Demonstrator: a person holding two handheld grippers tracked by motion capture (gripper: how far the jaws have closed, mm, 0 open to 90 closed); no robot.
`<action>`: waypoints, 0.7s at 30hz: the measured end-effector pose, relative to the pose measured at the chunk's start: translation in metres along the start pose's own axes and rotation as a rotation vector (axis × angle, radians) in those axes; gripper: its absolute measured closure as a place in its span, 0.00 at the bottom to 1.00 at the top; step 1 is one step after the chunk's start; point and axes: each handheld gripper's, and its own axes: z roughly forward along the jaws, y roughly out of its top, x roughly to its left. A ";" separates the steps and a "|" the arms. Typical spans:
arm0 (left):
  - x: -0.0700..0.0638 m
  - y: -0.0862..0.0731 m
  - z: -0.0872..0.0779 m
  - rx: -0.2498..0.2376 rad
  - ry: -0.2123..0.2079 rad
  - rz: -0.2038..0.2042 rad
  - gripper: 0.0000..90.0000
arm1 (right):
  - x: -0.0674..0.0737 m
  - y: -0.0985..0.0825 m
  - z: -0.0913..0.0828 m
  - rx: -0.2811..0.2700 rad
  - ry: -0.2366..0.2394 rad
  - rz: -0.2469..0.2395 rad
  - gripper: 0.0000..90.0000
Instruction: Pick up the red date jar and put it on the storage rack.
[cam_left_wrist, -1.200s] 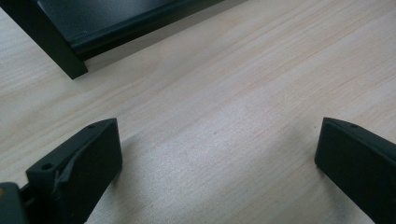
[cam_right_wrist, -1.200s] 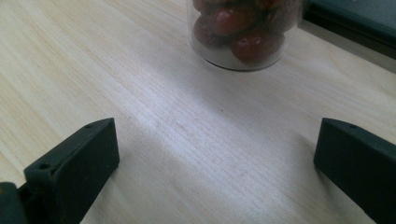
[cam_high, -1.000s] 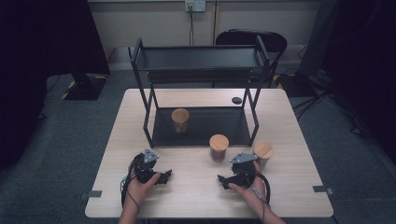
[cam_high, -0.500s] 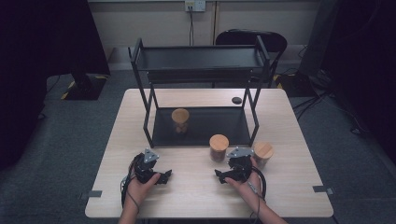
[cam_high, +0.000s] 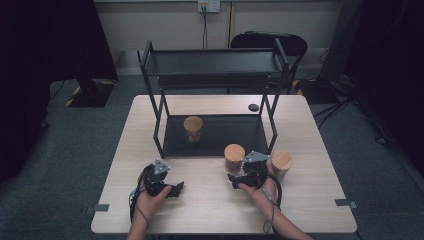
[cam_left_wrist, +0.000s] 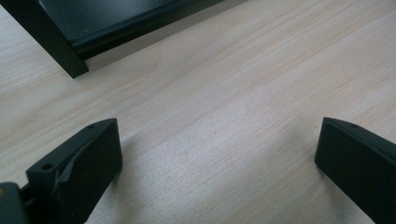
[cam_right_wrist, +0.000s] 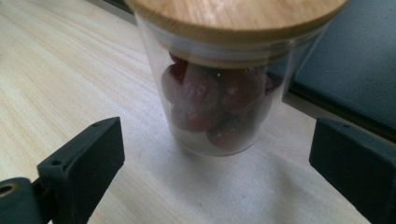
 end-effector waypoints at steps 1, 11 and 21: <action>0.000 0.000 0.000 0.000 0.000 0.000 0.00 | -0.001 0.001 0.000 -0.002 -0.004 0.004 0.03; 0.000 0.000 0.000 0.000 0.000 0.000 0.00 | -0.006 0.006 0.007 -0.026 -0.013 0.027 0.06; 0.000 0.000 0.000 0.001 0.001 0.000 0.00 | -0.009 0.011 0.012 -0.049 -0.010 0.035 0.07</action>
